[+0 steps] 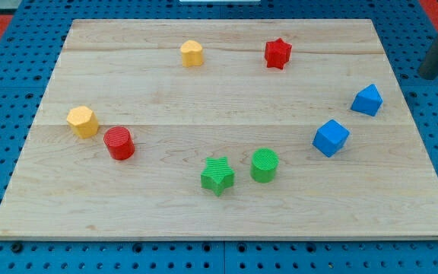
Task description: Move triangle slightly down
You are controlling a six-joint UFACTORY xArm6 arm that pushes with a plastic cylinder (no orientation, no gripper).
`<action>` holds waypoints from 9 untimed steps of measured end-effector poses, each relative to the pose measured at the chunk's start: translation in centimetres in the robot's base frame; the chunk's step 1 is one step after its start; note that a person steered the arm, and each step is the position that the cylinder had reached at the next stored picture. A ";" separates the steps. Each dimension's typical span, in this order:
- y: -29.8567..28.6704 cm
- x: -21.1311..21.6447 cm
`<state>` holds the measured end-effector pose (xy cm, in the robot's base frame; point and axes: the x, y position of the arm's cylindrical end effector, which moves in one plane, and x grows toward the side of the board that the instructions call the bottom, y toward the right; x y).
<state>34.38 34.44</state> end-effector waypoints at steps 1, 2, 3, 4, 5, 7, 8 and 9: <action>0.1 0.8; 0.0 3.1; -2.1 4.8; -6.0 6.8; -9.7 8.3; -12.5 12.6; -11.6 17.0; -17.3 22.4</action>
